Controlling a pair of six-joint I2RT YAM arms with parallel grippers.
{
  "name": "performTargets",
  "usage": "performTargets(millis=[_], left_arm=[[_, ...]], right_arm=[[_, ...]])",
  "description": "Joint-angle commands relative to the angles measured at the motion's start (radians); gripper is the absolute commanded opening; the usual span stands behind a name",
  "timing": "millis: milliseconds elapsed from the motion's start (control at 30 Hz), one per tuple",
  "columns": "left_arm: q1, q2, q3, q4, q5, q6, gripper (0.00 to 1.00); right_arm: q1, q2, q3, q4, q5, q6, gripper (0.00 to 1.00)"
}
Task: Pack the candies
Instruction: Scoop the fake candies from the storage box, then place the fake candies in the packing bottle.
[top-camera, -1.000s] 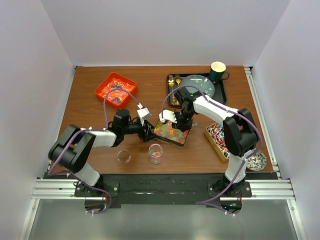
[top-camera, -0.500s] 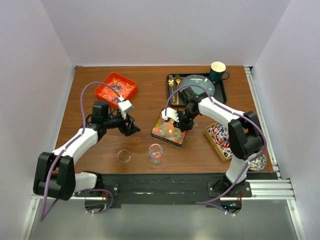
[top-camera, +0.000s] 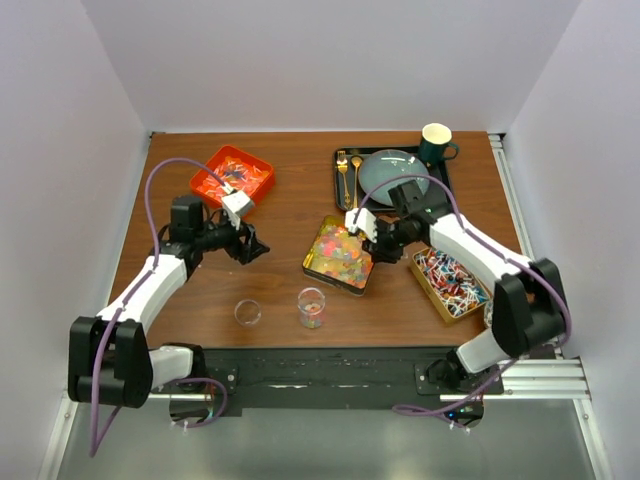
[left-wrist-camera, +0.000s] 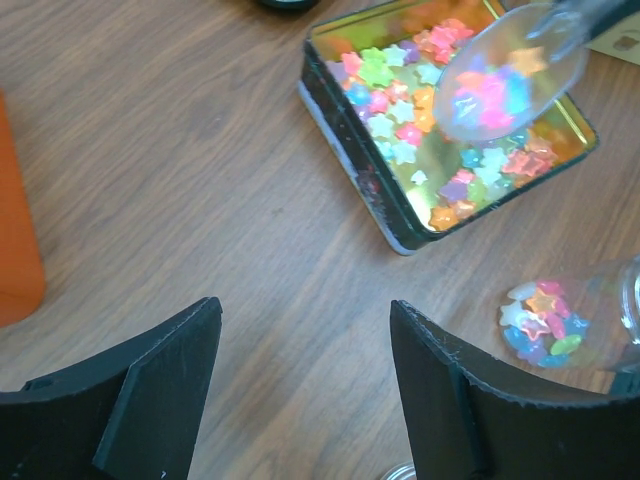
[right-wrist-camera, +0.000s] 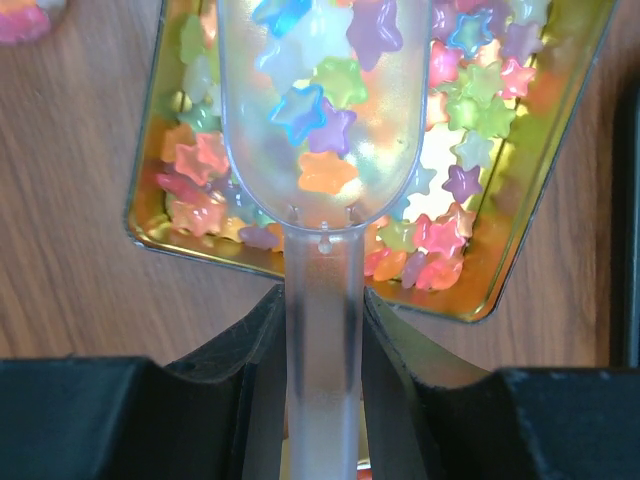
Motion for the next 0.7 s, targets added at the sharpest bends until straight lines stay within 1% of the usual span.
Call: performTargets(millis=[0, 67, 133, 167, 200, 267, 300, 367, 400, 433, 467, 500, 600, 667], left_arm=[[0.023, 0.003, 0.040, 0.005, -0.018, 0.013, 0.73], [0.025, 0.006, 0.039, 0.031, -0.018, 0.009, 0.73], [0.026, 0.005, 0.042, 0.066, -0.026, -0.008, 0.73], [0.032, 0.003, 0.042, 0.078, -0.047, -0.019, 0.74], [0.035, 0.000, 0.045, 0.087, -0.061, -0.049, 0.74], [0.052, -0.004, 0.049, 0.130, -0.090, -0.072, 0.75], [0.055, -0.009, 0.054, 0.135, -0.103, -0.094, 0.76], [0.068, -0.018, 0.060, 0.144, -0.151, -0.106, 0.76], [0.072, -0.027, 0.068, 0.144, -0.165, -0.114, 0.77], [0.077, -0.035, 0.071, 0.146, -0.175, -0.117, 0.77], [0.084, -0.040, 0.074, 0.146, -0.192, -0.120, 0.77], [0.088, -0.044, 0.082, 0.144, -0.199, -0.122, 0.77], [0.091, -0.046, 0.094, 0.137, -0.215, -0.120, 0.77], [0.121, -0.046, 0.094, 0.146, -0.230, -0.119, 0.78]], right_arm=[[-0.004, -0.202, -0.141, 0.316, -0.037, 0.254, 0.00], [-0.003, -0.232, -0.145, 0.305, -0.026, 0.273, 0.00], [-0.004, -0.246, -0.084, 0.185, -0.027, 0.244, 0.00], [-0.003, -0.252, -0.059, 0.139, -0.027, 0.211, 0.00], [-0.004, -0.260, -0.007, 0.055, -0.029, 0.186, 0.00], [-0.003, -0.283, 0.050, -0.034, -0.033, 0.135, 0.00], [-0.003, -0.286, 0.106, -0.113, -0.035, 0.090, 0.00], [0.000, -0.277, 0.166, -0.198, -0.036, 0.008, 0.00], [0.000, -0.271, 0.223, -0.281, -0.033, -0.016, 0.00], [0.000, -0.261, 0.249, -0.321, -0.032, -0.039, 0.00], [-0.001, -0.240, 0.274, -0.365, -0.030, -0.102, 0.00], [0.002, -0.231, 0.315, -0.443, -0.024, -0.125, 0.00], [0.011, -0.209, 0.360, -0.533, 0.006, -0.193, 0.00], [0.044, -0.201, 0.374, -0.567, 0.043, -0.236, 0.00]])
